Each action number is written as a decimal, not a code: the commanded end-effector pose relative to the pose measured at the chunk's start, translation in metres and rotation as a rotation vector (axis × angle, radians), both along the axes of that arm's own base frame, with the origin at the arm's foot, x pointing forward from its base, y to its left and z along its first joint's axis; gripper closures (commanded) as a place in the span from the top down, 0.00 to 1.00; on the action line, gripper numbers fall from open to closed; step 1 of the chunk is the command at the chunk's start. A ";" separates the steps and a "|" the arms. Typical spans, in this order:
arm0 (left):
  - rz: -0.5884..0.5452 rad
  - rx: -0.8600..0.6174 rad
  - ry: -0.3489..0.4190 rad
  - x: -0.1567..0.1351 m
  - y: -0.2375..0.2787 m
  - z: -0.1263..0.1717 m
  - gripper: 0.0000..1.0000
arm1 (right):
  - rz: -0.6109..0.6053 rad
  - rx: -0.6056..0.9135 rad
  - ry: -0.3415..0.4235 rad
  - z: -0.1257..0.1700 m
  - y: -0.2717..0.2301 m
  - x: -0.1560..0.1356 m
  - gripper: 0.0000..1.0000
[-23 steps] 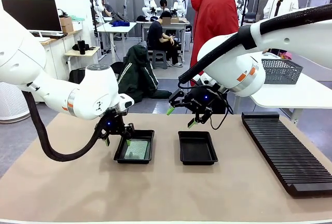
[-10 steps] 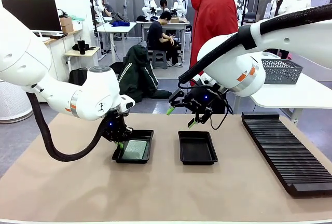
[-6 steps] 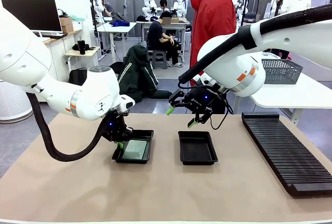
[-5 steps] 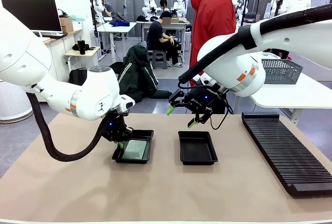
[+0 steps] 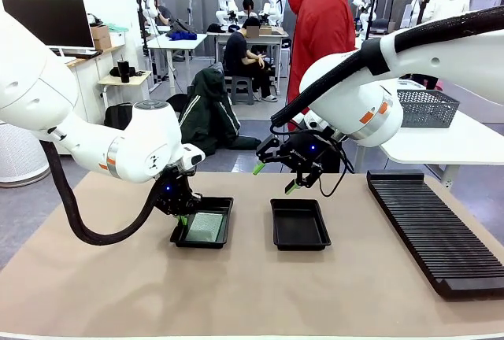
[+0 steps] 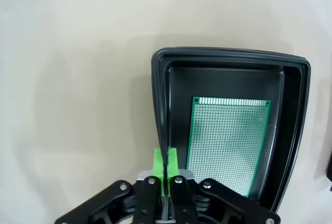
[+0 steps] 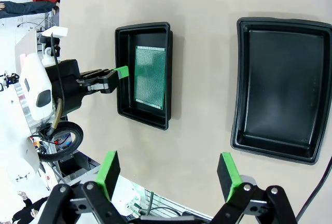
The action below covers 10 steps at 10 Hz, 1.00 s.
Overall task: Inspect and transfer BCBs to ESD trays.
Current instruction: Pick up the ESD tray and place it on the left side of the table.
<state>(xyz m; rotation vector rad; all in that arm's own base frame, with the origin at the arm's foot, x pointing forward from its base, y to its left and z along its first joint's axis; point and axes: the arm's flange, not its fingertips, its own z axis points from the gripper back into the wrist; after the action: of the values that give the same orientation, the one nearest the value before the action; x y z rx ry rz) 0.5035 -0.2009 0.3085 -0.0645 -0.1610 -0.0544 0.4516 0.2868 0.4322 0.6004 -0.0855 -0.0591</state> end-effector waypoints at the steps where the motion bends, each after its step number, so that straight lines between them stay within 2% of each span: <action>1: -0.001 -0.022 -0.013 -0.005 0.014 0.016 0.03 | -0.015 -0.002 0.001 0.000 0.001 0.000 1.00; 5: -0.006 -0.146 -0.024 -0.001 0.081 0.052 0.03 | -0.015 -0.002 0.001 0.000 0.001 0.000 1.00; 8: -0.006 -0.234 -0.013 0.001 0.145 0.063 0.03 | -0.015 -0.002 0.001 0.000 0.001 0.000 1.00; 10: -0.002 -0.236 -0.004 -0.003 0.193 0.067 0.03 | -0.015 -0.002 0.001 0.000 0.001 0.000 1.00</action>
<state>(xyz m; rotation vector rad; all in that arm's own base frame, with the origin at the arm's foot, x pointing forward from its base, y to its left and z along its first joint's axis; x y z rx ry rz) 0.5081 -0.0239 0.3765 -0.2815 -0.1778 -0.0241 0.4518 0.2867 0.4322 0.6005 -0.0856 -0.0594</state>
